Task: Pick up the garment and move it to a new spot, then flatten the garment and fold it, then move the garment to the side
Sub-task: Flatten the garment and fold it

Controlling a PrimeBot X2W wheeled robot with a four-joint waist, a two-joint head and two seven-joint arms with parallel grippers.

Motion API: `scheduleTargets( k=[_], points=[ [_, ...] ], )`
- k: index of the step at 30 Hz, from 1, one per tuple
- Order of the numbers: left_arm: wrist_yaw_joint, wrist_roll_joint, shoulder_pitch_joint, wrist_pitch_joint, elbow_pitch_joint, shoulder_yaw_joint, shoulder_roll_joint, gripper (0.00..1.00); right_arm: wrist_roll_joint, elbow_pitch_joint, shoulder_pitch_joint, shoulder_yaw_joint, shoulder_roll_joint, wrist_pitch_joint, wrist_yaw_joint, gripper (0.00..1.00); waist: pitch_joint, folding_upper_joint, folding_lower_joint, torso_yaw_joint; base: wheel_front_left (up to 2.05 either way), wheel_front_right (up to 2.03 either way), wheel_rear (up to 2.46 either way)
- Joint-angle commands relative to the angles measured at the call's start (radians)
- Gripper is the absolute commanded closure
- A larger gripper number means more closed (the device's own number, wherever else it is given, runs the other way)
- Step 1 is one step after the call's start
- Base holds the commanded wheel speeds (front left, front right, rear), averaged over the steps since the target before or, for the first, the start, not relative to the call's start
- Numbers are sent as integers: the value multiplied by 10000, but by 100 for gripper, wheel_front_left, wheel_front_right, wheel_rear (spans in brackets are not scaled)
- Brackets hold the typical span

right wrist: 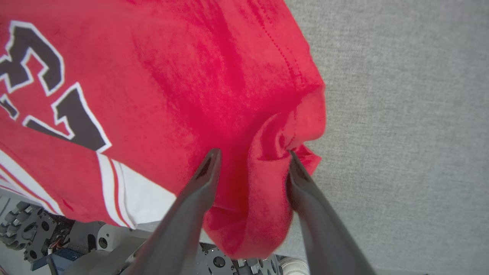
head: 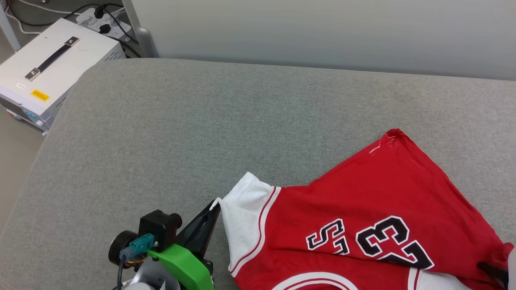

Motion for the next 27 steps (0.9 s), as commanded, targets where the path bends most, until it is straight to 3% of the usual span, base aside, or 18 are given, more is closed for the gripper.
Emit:
scheduleTargets(
  k=[1,12,27],
  points=[
    [-1,36,-158,-68,10,28,-48,100,77,-270,-226,-47,-71,76,-7,0,110,120,1,106,0,0,0],
    [-24,168,-573,-61,-664,1,-103,100,144,-1967,-2382,318,-680,328,-7,0,1091,120,1,767,0,0,0],
    [-335,360,-1313,-252,-969,-238,-488,100,-821,791,-5581,1263,-880,417,-7,0,2799,120,1,2258,0,0,0]
  ],
)
